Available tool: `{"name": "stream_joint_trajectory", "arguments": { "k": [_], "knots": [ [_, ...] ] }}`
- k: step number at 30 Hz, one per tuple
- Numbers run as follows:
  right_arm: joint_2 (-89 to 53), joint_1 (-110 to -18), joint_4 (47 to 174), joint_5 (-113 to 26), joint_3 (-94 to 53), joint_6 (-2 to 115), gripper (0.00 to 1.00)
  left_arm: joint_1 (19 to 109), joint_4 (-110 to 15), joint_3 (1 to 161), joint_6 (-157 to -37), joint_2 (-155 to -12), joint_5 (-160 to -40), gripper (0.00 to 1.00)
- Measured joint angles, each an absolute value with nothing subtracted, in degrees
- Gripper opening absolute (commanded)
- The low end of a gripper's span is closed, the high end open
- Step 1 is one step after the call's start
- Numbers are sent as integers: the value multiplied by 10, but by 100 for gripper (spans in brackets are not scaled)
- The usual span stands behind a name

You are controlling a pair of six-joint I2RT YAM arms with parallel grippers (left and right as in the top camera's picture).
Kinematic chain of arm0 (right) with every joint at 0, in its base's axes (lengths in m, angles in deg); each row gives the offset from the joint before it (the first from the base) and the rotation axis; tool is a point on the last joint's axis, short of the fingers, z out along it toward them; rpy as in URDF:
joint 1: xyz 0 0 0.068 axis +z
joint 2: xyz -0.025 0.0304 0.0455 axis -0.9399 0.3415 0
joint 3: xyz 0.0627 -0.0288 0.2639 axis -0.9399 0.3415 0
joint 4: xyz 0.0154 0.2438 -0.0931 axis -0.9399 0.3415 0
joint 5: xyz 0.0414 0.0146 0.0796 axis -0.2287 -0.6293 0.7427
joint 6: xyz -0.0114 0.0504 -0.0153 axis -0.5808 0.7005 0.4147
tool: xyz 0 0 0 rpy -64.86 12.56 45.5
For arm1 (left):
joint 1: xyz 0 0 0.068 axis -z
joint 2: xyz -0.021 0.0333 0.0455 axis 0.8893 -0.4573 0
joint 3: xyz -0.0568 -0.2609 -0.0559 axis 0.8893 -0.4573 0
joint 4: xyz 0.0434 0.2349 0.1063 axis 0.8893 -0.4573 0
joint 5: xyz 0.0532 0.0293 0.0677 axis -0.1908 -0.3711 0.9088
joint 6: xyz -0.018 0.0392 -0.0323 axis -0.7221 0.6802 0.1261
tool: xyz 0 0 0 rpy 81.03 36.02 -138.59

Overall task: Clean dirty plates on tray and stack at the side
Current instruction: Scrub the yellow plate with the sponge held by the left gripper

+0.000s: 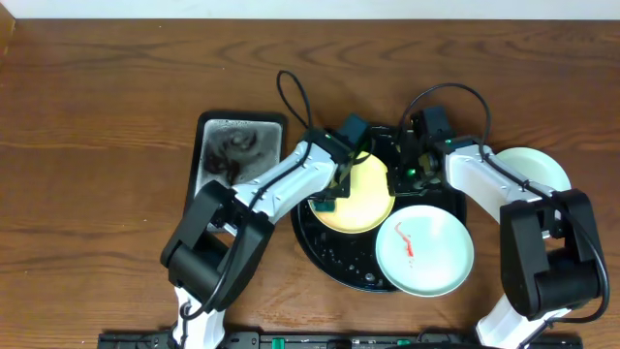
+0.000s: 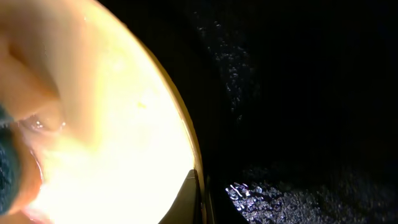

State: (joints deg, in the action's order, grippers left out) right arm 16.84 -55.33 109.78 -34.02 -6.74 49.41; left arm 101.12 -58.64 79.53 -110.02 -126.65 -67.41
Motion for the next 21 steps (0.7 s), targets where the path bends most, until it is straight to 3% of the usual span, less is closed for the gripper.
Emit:
{"name": "stream_joint_trajectory", "arguments": {
  "k": [6, 15, 21],
  "knots": [
    [168, -551, 1106, -337, -67, 496, 1, 1014, -560, 792, -1088, -1267, -669, 8],
    [168, -552, 1111, -339, -67, 520, 1, 992, -433, 780, -1126, -1273, -899, 7],
    [168, -552, 1111, -339, -67, 531, 1, 1019, -424, 780, -1152, -1279, -961, 8]
  ]
}}
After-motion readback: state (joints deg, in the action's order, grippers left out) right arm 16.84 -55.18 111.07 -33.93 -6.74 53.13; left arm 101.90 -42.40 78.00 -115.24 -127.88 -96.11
